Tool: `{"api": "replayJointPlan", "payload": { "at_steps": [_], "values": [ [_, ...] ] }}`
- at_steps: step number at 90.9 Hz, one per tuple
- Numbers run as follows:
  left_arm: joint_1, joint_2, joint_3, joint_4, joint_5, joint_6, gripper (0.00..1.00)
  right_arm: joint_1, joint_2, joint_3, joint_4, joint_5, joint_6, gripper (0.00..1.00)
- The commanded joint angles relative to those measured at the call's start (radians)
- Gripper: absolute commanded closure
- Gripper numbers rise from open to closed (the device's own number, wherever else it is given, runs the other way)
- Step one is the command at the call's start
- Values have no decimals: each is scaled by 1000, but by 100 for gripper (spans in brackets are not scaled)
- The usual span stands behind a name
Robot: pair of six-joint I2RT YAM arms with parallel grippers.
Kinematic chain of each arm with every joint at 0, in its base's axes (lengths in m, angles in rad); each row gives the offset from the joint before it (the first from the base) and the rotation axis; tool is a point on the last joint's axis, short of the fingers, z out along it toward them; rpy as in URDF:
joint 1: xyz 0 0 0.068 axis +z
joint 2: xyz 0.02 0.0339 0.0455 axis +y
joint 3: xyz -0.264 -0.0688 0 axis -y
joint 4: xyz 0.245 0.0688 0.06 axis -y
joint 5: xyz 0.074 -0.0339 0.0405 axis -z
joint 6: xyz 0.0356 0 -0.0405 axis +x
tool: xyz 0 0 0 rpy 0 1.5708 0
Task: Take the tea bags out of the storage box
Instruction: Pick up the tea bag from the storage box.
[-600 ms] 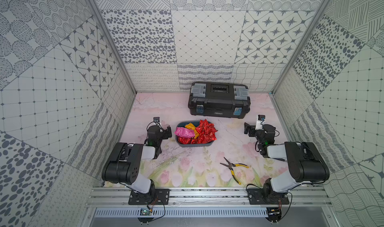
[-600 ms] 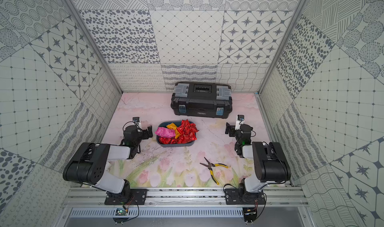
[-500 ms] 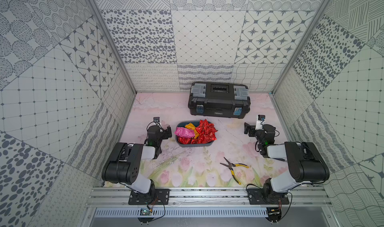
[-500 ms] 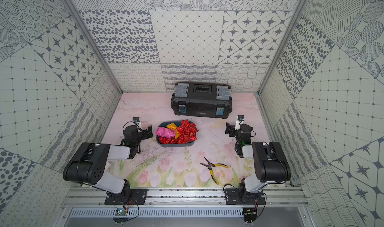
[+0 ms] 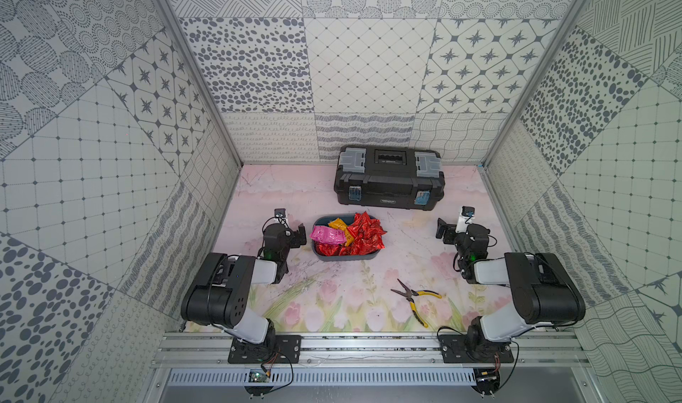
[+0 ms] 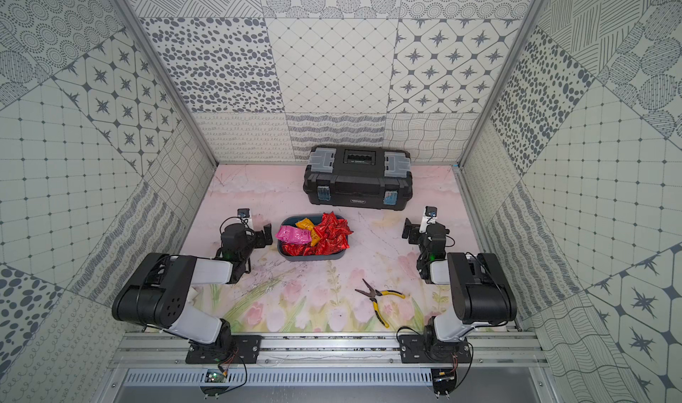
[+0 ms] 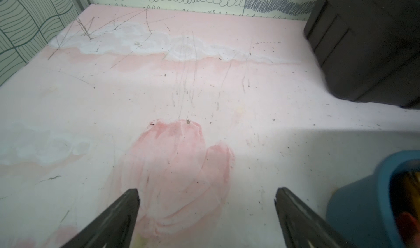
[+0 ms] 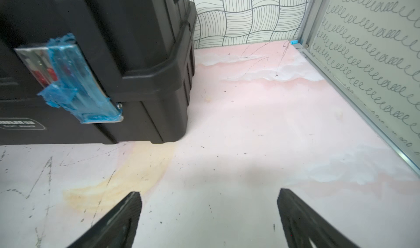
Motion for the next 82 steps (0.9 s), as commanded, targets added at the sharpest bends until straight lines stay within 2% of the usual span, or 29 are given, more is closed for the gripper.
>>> {"api": "replayJointPlan", "payload": {
  "at_steps": [1,11,22,28,37,44,49,62,82],
  "values": [
    [21,-95,6,-36,-70,-44,2,4,-133,37,-86,34,12,2],
    [29,-227,100,-362,-126,-60,2,3,-280,44,-200,43,47,2],
    [32,-371,137,-578,-183,-105,2,-2,-380,54,-303,79,276,2],
    [33,-459,138,-669,-216,-172,2,-11,-416,73,-361,-34,308,2],
    [37,-614,141,-821,-323,-345,2,-9,-454,127,-501,-222,376,2],
    [41,-719,145,-925,-317,-436,2,15,-479,176,-595,-326,414,4],
    [41,-786,145,-979,-264,-479,2,81,-503,189,-639,-339,392,5],
    [42,-919,148,-1108,-130,-603,2,324,-516,266,-734,-248,242,5],
    [42,-966,156,-1234,105,-724,2,604,-344,482,-920,-271,-34,8]
  ]
}}
